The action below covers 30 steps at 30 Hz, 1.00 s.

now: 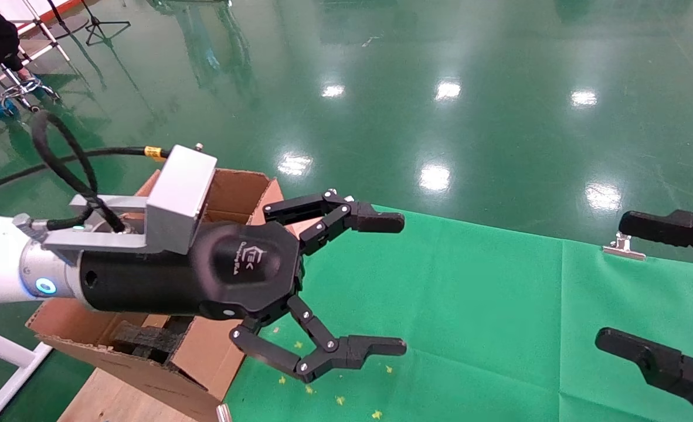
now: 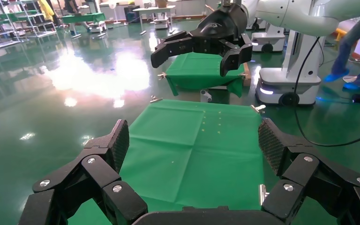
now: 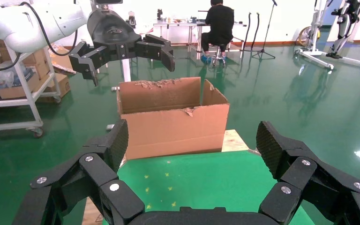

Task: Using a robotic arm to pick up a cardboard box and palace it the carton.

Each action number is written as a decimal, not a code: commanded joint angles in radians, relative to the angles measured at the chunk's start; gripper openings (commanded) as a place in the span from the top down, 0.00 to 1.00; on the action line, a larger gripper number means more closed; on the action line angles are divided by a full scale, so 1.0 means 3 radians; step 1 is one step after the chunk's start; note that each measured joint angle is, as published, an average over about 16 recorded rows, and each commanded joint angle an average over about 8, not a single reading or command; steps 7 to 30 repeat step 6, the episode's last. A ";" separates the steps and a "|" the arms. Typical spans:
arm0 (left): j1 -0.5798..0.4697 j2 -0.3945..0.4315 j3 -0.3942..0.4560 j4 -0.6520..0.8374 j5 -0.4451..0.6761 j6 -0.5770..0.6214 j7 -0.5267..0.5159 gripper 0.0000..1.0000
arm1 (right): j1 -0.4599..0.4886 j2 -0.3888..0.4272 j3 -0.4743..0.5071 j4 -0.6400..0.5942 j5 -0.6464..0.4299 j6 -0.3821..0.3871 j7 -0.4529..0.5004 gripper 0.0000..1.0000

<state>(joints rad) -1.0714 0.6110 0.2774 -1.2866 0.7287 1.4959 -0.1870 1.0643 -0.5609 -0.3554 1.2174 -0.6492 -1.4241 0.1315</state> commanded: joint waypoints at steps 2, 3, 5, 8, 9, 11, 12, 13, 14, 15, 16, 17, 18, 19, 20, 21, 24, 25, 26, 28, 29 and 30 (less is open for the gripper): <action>-0.0004 0.0000 0.0003 0.0005 0.0002 -0.0001 -0.0001 0.00 | 0.0000 0.0000 0.0000 0.0000 0.0000 0.0000 0.0000 0.00; -0.0005 0.0001 0.0004 0.0005 0.0003 -0.0001 -0.0001 0.00 | 0.0000 0.0000 0.0000 0.0000 0.0000 0.0000 0.0000 0.00; -0.0006 0.0001 0.0004 0.0006 0.0003 -0.0002 -0.0002 0.00 | 0.0000 0.0000 0.0000 0.0000 0.0000 0.0000 0.0000 0.00; -0.0006 0.0001 0.0005 0.0006 0.0003 -0.0002 -0.0002 0.00 | 0.0000 0.0000 0.0000 0.0000 0.0000 0.0000 0.0000 0.00; -0.0006 0.0001 0.0005 0.0006 0.0003 -0.0002 -0.0002 0.00 | 0.0000 0.0000 0.0000 0.0000 0.0000 0.0000 0.0000 0.00; -0.0006 0.0001 0.0005 0.0006 0.0003 -0.0002 -0.0002 0.00 | 0.0000 0.0000 0.0000 0.0000 0.0000 0.0000 0.0000 0.00; -0.0006 0.0001 0.0005 0.0006 0.0003 -0.0002 -0.0002 0.00 | 0.0000 0.0000 0.0000 0.0000 0.0000 0.0000 0.0000 0.00; -0.0006 0.0001 0.0005 0.0006 0.0003 -0.0002 -0.0002 0.00 | 0.0000 0.0000 0.0000 0.0000 0.0000 0.0000 0.0000 0.00; -0.0006 0.0001 0.0005 0.0006 0.0003 -0.0002 -0.0002 0.00 | 0.0000 0.0000 0.0000 0.0000 0.0000 0.0000 0.0000 0.00; -0.0006 0.0001 0.0005 0.0006 0.0003 -0.0002 -0.0002 0.00 | 0.0000 0.0000 0.0000 0.0000 0.0000 0.0000 0.0000 0.00; -0.0006 0.0001 0.0005 0.0006 0.0003 -0.0002 -0.0002 0.00 | 0.0000 0.0000 0.0000 0.0000 0.0000 0.0000 0.0000 0.00; -0.0006 0.0001 0.0005 0.0006 0.0003 -0.0002 -0.0002 0.00 | 0.0000 0.0000 0.0000 0.0000 0.0000 0.0000 0.0000 0.00; -0.0006 0.0001 0.0005 0.0006 0.0003 -0.0002 -0.0002 0.00 | 0.0000 0.0000 0.0000 0.0000 0.0000 0.0000 0.0000 0.00; -0.0006 0.0001 0.0005 0.0006 0.0003 -0.0002 -0.0002 0.00 | 0.0000 0.0000 0.0000 0.0000 0.0000 0.0000 0.0000 0.00; -0.0006 0.0001 0.0005 0.0006 0.0003 -0.0002 -0.0002 0.00 | 0.0000 0.0000 0.0000 0.0000 0.0000 0.0000 0.0000 0.00; -0.0006 0.0001 0.0005 0.0006 0.0003 -0.0002 -0.0002 0.00 | 0.0000 0.0000 0.0000 0.0000 0.0000 0.0000 0.0000 0.00; -0.0006 0.0001 0.0005 0.0006 0.0003 -0.0002 -0.0002 0.00 | 0.0000 0.0000 0.0000 0.0000 0.0000 0.0000 0.0000 0.00; -0.0006 0.0001 0.0005 0.0006 0.0003 -0.0002 -0.0002 0.00 | 0.0000 0.0000 0.0000 0.0000 0.0000 0.0000 0.0000 0.00; -0.0006 0.0001 0.0005 0.0006 0.0003 -0.0002 -0.0002 0.00 | 0.0000 0.0000 0.0000 0.0000 0.0000 0.0000 0.0000 0.00; -0.0006 0.0001 0.0005 0.0006 0.0003 -0.0002 -0.0002 0.00 | 0.0000 0.0000 0.0000 0.0000 0.0000 0.0000 0.0000 0.00; -0.0006 0.0001 0.0005 0.0006 0.0003 -0.0002 -0.0002 0.00 | 0.0000 0.0000 0.0000 0.0000 0.0000 0.0000 0.0000 0.00; -0.0006 0.0001 0.0005 0.0006 0.0003 -0.0002 -0.0002 0.00 | 0.0000 0.0000 0.0000 0.0000 0.0000 0.0000 0.0000 0.00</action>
